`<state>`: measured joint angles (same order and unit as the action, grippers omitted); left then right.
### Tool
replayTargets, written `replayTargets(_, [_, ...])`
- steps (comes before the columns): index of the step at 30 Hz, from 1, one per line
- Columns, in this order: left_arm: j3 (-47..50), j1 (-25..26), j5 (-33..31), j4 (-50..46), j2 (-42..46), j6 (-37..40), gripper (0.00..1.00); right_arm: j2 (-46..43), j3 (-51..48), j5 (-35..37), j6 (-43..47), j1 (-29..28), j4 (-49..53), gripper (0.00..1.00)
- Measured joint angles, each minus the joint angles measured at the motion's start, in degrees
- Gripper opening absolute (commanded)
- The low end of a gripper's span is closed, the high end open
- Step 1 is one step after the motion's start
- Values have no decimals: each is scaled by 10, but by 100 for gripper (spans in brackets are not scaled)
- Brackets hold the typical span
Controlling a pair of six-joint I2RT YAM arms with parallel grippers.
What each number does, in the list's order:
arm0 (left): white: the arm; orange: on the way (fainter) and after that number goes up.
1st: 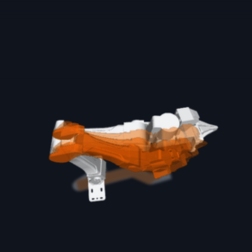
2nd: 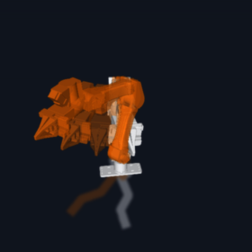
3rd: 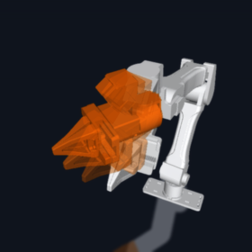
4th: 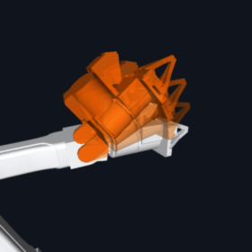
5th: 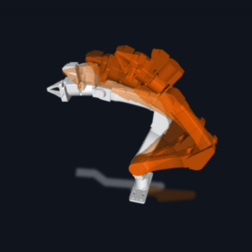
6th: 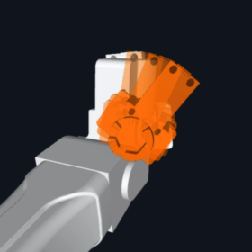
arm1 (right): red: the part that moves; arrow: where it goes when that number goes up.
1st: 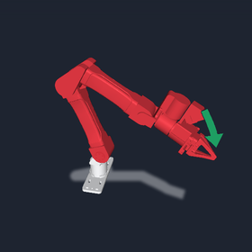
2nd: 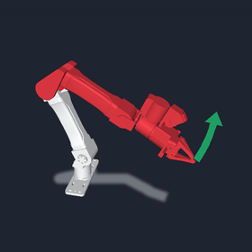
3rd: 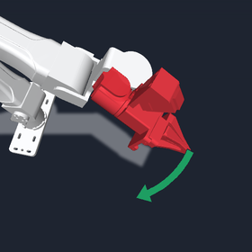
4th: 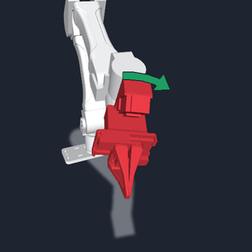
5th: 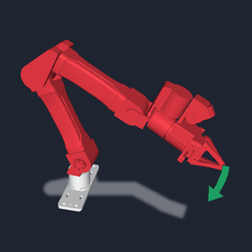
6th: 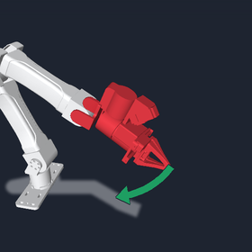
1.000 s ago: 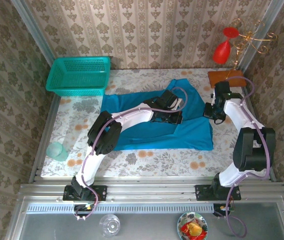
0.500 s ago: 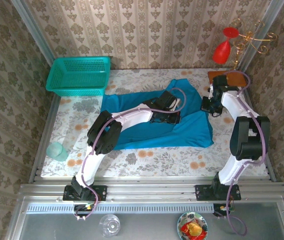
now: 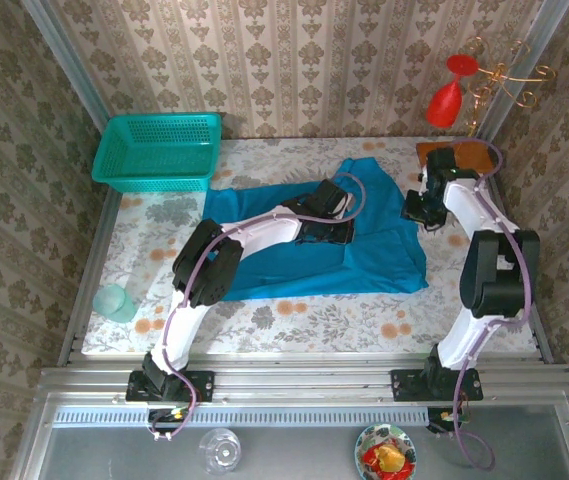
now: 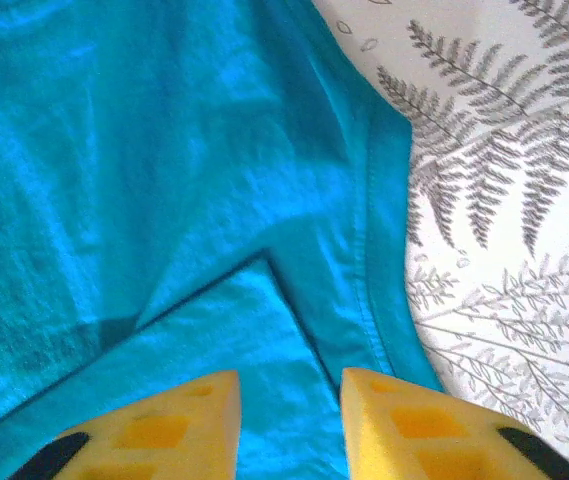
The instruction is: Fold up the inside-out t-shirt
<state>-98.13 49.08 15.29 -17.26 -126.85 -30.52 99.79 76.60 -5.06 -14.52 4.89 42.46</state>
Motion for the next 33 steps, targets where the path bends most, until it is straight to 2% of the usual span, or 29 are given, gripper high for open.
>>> replayTargets(5, [5, -2, -4, -3, 2, -1, 26, -96, -101, 5, -30, 17, 5, 39])
replayTargets(9, [40, -10, -8, -9, 29, 3, 27, -172, -189, 6, -57, 39, 5, 39])
replayTargets(13, [92, -29, -9, -21, 89, 10, 28, -230, -257, -5, -78, 54, 2, 47])
replayTargets(20, [215, -66, -17, -44, 223, 30, 28, -239, -306, -98, -104, 63, -34, 53])
replayTargets(25, [333, -100, -30, -74, 307, 33, 29, -245, -332, -159, -140, 63, -71, 63])
replayTargets(33, [477, -180, -38, -102, 412, 31, 29, -230, -337, -164, -168, 65, -98, 67])
